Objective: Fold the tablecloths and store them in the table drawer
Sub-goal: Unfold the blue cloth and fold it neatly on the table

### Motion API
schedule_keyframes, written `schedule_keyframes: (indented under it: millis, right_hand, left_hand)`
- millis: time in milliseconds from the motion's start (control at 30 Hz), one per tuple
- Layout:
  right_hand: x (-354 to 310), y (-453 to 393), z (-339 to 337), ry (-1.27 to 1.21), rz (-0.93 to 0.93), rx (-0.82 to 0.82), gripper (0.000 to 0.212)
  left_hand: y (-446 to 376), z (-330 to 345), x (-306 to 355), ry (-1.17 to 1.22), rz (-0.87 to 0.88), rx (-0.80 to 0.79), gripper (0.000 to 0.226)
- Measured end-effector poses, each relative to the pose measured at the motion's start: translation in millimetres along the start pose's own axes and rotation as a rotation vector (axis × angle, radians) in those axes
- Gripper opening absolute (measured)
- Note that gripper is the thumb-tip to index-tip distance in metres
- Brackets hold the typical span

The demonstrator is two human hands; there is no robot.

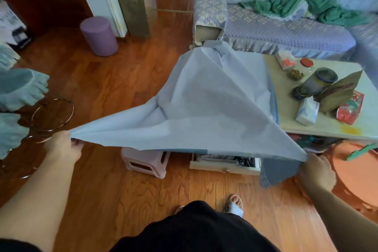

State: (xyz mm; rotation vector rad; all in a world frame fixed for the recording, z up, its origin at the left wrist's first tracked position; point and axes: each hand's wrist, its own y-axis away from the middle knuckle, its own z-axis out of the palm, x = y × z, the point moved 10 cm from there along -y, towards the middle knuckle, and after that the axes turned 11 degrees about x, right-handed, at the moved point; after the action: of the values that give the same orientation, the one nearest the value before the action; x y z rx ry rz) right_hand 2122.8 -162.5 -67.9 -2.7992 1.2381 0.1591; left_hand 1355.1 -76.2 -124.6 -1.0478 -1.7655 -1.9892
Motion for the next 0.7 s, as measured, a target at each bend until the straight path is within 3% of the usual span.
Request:
schedule_keyframes:
  millis: [67, 133, 200, 267, 333, 400, 533, 633, 700]
  right_hand:
    - [5, -3, 2, -0.103, 0.179, -0.041, 0.029]
    - [-7, -2, -7, -0.143, 0.193, -0.046, 0.027]
    - [-34, 2, -31, -0.174, 0.076, 0.055, 0.023]
    - [-73, 5, -52, -0.233, -0.117, 0.154, 0.042]
    - [-122, 15, -68, -0.257, -0.323, 0.239, 0.063]
    - [-175, 37, -75, -0.317, -0.503, 0.289, 0.069]
    - [-257, 84, -58, -0.52, -0.651, 0.094, 0.067]
    - [-289, 98, -58, -0.716, -0.692, -0.008, 0.027]
    - [-292, 89, -48, -0.788, -0.599, -0.137, 0.02]
  left_hand:
    - [11, 20, 8, -0.006, 0.023, -0.145, 0.045]
    - [21, 30, 13, -0.135, 0.108, -0.123, 0.027]
    - [42, 49, 20, -0.309, 0.284, -0.081, 0.021]
    - [93, 77, 30, -0.668, 0.632, -0.079, 0.034]
    - [168, 119, 11, -0.95, 1.016, -0.268, 0.04]
    - [236, 145, -39, -0.954, 1.207, -0.524, 0.04]
    - [301, 164, -149, -0.821, 1.162, -0.86, 0.031]
    - [314, 165, -188, -0.72, 0.939, -0.935, 0.024]
    - [312, 163, -192, -0.683, 0.82, -0.914, 0.023]
